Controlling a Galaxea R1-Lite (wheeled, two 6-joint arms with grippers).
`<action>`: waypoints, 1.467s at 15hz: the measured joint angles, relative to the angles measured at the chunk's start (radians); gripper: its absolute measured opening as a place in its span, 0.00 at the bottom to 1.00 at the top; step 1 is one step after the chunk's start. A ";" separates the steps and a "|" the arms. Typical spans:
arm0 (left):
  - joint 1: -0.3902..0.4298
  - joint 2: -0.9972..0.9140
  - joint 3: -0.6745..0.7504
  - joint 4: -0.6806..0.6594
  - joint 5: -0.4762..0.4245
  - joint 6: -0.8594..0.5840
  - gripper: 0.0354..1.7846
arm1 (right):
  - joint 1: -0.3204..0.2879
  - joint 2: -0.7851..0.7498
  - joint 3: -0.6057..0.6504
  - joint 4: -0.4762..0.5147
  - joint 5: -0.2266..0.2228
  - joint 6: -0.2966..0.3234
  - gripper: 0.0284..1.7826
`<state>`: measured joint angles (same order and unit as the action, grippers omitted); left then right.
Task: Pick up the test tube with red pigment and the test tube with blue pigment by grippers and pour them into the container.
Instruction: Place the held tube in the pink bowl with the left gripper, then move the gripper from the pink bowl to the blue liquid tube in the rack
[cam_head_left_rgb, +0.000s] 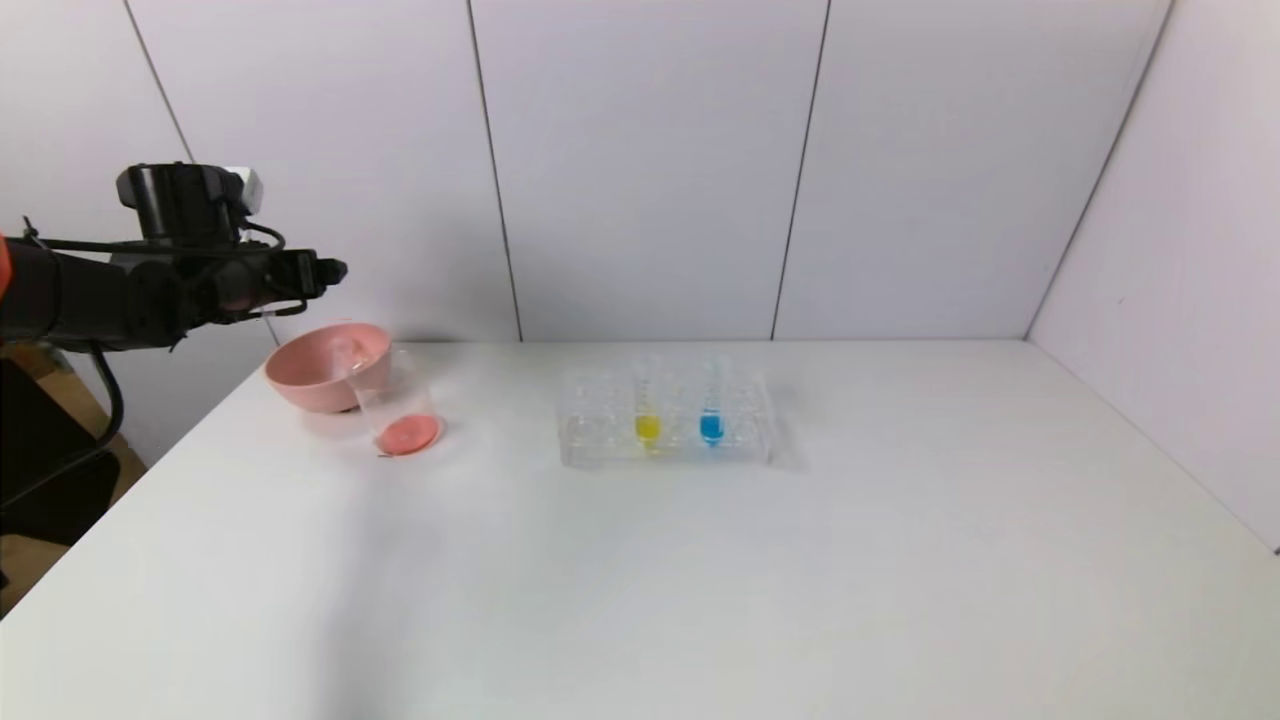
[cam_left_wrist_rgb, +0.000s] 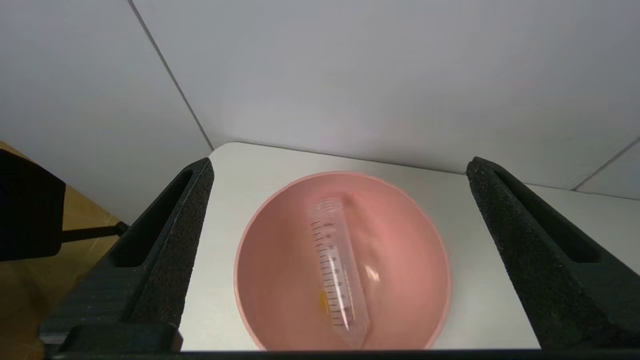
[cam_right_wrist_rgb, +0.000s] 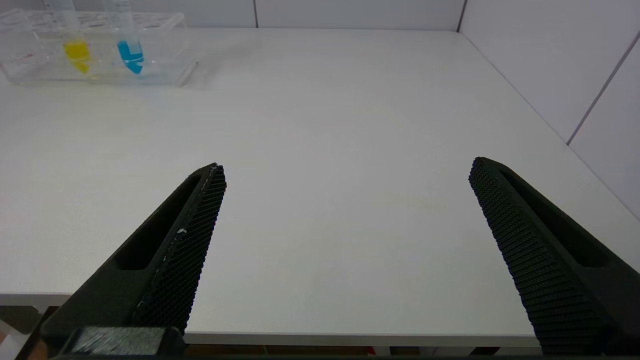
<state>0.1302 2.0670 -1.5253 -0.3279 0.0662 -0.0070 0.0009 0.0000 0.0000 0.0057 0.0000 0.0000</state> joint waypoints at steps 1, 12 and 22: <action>-0.005 -0.031 0.031 -0.012 -0.006 -0.001 0.99 | 0.000 0.000 0.000 0.000 0.000 0.000 1.00; -0.217 -0.307 0.324 -0.120 -0.008 0.006 0.99 | 0.000 0.000 0.000 0.000 0.000 0.000 1.00; -0.326 -0.389 0.454 -0.270 -0.009 0.006 0.99 | 0.000 0.000 0.000 0.000 0.000 0.000 1.00</action>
<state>-0.1953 1.6783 -1.0709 -0.5983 0.0572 -0.0013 0.0013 0.0000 0.0000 0.0062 0.0000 0.0000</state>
